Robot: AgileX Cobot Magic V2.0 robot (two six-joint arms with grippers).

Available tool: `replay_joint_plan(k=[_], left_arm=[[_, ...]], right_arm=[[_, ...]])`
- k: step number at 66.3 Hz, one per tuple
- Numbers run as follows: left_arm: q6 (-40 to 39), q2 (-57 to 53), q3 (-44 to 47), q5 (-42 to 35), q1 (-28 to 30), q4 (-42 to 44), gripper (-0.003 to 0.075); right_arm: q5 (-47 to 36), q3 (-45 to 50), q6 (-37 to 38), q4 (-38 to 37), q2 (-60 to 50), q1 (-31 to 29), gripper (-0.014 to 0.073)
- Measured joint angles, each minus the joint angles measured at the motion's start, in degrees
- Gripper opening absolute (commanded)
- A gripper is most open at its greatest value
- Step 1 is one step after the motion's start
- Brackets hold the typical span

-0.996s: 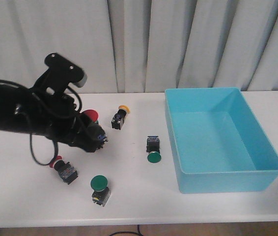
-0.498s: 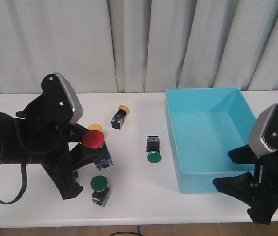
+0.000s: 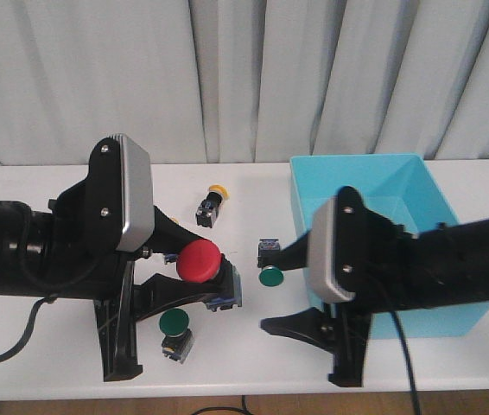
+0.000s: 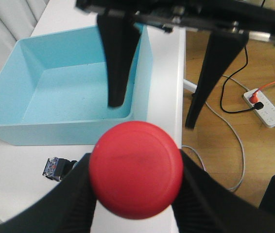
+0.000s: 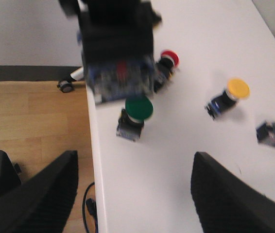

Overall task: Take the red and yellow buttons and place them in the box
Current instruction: 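Grasp the red button with the right gripper and release the left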

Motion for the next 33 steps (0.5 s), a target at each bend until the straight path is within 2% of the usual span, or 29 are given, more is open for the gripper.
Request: replay_joint_plan(k=[17, 33], left_arm=[[0.09, 0.00, 0.00, 0.26, 0.00, 0.00, 0.0199], [0.09, 0.00, 0.00, 0.26, 0.00, -0.01, 0.0199]], right_arm=[[-0.13, -5.73, -4.80, 0.63, 6.34, 6.56, 0.0489], [-0.64, -5.84, -7.13, 4.92, 7.41, 7.42, 0.0434]])
